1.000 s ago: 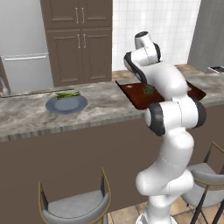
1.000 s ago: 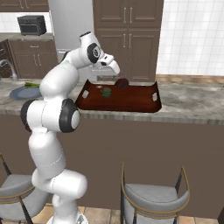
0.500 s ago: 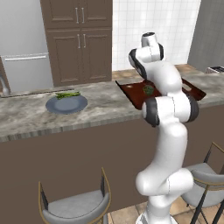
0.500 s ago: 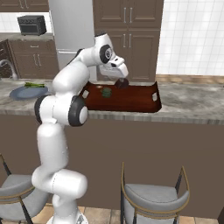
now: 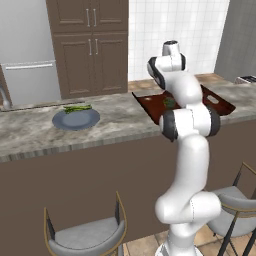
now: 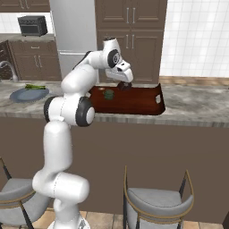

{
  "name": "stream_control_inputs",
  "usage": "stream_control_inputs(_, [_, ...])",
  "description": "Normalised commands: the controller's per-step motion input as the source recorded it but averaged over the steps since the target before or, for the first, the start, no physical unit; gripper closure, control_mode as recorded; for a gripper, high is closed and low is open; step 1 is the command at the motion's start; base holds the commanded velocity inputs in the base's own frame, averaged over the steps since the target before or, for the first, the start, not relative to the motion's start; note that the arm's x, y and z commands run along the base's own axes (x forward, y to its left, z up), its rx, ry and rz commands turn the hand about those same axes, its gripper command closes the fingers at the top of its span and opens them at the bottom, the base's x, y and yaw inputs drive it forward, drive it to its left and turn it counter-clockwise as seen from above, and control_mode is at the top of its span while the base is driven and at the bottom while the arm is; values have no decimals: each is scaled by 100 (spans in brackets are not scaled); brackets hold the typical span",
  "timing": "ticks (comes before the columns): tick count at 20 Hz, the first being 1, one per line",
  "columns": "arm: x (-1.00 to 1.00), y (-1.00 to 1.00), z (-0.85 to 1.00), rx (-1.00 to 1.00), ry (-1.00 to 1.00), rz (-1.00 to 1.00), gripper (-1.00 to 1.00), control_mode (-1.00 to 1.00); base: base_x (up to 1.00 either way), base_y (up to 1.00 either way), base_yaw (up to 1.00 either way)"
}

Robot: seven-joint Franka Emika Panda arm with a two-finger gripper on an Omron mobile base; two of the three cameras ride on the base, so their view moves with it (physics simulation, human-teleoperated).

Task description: Create a steak meal by picking up the steak and asparagus from the tray and placing them on the plate. Leave the bell pepper on the tray.

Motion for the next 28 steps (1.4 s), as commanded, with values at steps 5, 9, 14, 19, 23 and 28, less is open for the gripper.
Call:
stream_control_inputs(5, [31, -2, -23, 5, -5, -3, -100, -100, 0, 0, 0])
stream_control_inputs(9, [26, -8, -29, 4, -5, -1, -100, -100, 0, 0, 0])
stream_control_inputs(14, [7, -5, -46, 1, -1, -1, 100, -100, 0, 0, 0])
stream_control_inputs(19, [-9, 0, -23, 0, 1, 0, 100, -100, 0, 0, 0])
stream_control_inputs(23, [-65, 0, 0, 0, -11, 0, 100, -100, 0, 0, 0])
stream_control_inputs(28, [-88, 5, 18, 0, -18, 3, 100, -100, 0, 0, 0])
